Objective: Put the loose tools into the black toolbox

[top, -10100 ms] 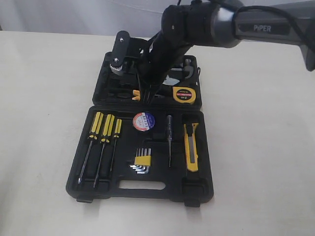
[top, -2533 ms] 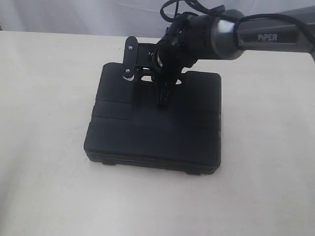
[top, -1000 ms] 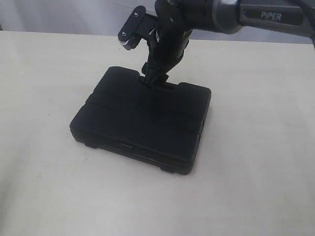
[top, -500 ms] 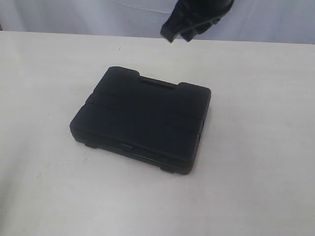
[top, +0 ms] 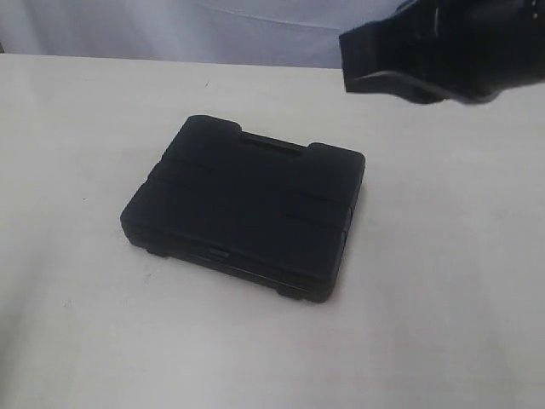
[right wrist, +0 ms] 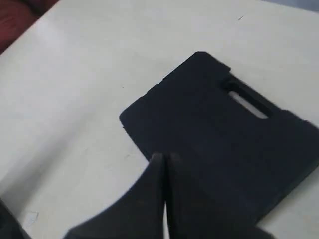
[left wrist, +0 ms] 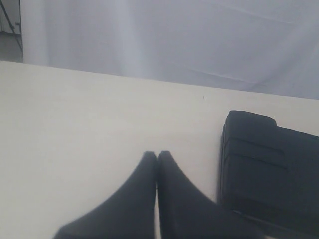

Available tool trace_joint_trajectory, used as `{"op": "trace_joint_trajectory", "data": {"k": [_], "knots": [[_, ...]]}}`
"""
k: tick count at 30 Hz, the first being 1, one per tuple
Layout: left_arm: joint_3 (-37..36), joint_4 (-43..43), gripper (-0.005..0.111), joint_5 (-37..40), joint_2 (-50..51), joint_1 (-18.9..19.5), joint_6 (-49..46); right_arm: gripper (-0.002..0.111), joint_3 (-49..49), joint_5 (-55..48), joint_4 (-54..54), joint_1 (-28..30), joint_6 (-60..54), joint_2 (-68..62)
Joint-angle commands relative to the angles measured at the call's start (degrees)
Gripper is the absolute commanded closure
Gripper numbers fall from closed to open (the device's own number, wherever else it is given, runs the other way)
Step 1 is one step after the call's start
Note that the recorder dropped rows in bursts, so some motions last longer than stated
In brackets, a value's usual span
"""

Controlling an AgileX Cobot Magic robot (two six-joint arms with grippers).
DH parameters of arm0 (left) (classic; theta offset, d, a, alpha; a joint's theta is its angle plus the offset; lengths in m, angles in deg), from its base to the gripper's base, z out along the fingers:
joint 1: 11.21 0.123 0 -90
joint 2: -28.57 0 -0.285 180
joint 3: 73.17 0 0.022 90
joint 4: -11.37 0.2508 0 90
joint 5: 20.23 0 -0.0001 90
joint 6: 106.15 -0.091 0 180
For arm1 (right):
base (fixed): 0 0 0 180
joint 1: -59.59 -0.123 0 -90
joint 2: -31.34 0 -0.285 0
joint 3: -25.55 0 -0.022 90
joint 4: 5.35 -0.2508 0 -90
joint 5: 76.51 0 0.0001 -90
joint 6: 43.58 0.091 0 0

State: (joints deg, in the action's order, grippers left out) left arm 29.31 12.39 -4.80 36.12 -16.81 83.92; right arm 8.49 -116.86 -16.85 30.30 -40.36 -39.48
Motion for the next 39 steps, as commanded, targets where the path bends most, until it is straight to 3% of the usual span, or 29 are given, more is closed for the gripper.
{"op": "trace_joint_trajectory", "data": {"k": [1,13,17,22,25,29,33,39], "knots": [[0.30,0.28,0.107,0.05,0.23,-0.33,-0.02,0.109,-4.44,5.33,-4.63,-0.09,0.31,2.47],[0.30,0.28,0.107,0.05,0.23,-0.33,-0.02,0.109,-8.46,8.62,1.55,0.80,-1.05,9.50],[0.30,0.28,0.107,0.05,0.23,-0.33,-0.02,0.109,-15.98,12.23,-10.83,9.82,-6.03,16.92],[0.30,0.28,0.107,0.05,0.23,-0.33,-0.02,0.109,-26.83,14.01,-25.58,22.12,-25.47,21.73],[0.30,0.28,0.107,0.05,0.23,-0.33,-0.02,0.109,-34.37,20.01,-26.44,23.84,-32.56,21.61],[0.30,0.28,0.107,0.05,0.23,-0.33,-0.02,0.109,-43.90,34.40,-26.44,23.84,-33.44,22.31],[0.30,0.28,0.107,0.05,0.23,-0.33,-0.02,0.109,-52.88,46.51,-26.33,23.84,-34.11,32.45],[0.30,0.28,0.107,0.05,0.23,-0.33,-0.02,0.109,-60.16,46.04,-26.33,28.82,-36.02,50.87]]}}
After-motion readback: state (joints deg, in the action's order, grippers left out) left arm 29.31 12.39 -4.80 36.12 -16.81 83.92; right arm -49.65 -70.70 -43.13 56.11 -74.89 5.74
